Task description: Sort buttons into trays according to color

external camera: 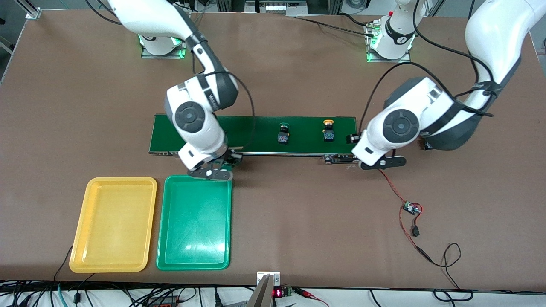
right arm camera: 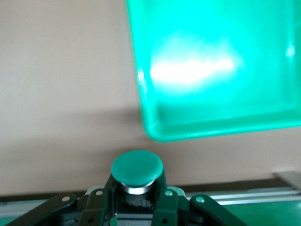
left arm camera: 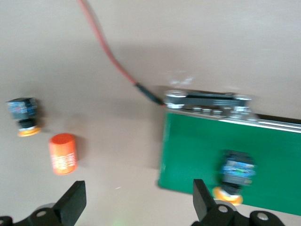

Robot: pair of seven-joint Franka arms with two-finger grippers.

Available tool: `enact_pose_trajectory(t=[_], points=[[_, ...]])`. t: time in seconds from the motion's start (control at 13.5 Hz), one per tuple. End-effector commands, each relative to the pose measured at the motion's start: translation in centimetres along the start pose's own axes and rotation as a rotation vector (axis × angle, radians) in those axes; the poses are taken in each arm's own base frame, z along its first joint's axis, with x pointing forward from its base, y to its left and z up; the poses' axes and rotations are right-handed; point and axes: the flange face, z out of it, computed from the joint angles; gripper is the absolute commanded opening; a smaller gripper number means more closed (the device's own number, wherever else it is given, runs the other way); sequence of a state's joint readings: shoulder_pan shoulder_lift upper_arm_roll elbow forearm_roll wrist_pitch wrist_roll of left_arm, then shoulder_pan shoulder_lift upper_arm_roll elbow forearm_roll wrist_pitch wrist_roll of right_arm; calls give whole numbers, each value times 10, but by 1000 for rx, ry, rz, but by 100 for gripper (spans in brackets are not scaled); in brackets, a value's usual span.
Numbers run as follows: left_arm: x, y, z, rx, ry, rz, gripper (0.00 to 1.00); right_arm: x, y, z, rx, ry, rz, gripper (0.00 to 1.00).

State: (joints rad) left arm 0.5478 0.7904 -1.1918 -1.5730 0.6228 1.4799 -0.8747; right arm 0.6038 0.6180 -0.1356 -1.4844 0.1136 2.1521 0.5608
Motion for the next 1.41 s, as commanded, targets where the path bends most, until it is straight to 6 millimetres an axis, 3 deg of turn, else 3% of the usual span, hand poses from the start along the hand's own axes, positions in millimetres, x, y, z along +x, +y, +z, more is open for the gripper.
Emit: enact_pose_trajectory(t=[0.0,0.15,0.3,0.52,0.59,0.74,0.81,0.89,0.96,1.11,1.26,1.33], points=[[35,-76,17,8,-60,-23,100,37,28,7,-3,23,-2,0],[59,-135,41,0,-103,-3,100,62,61,25,-14,17,-1,1],[79,-194,72,-11,-131,28,100,75,71,47,-8,51,-39,1],[75,-241,124,-14,-119,29,100,92,94,80,-22,56,-57,0],[74,-252,139,-21,-94,28,100,102,112,91,-27,49,-63,1],[68,-265,173,-67,-51,30,100,110,126,114,-34,52,-94,1],[63,-266,186,-80,-24,38,100,111,127,118,-31,64,-94,6],[63,-269,193,-88,-3,40,100,110,126,117,-27,65,-85,39],[62,-270,201,-89,13,46,100,111,125,112,-19,67,-71,99],[56,-268,217,-135,53,52,98,107,112,101,-10,75,-81,100],[55,-270,226,-146,52,39,93,87,88,76,-13,32,-64,100],[55,-271,228,-144,50,40,76,78,78,56,-18,4,-61,100]])
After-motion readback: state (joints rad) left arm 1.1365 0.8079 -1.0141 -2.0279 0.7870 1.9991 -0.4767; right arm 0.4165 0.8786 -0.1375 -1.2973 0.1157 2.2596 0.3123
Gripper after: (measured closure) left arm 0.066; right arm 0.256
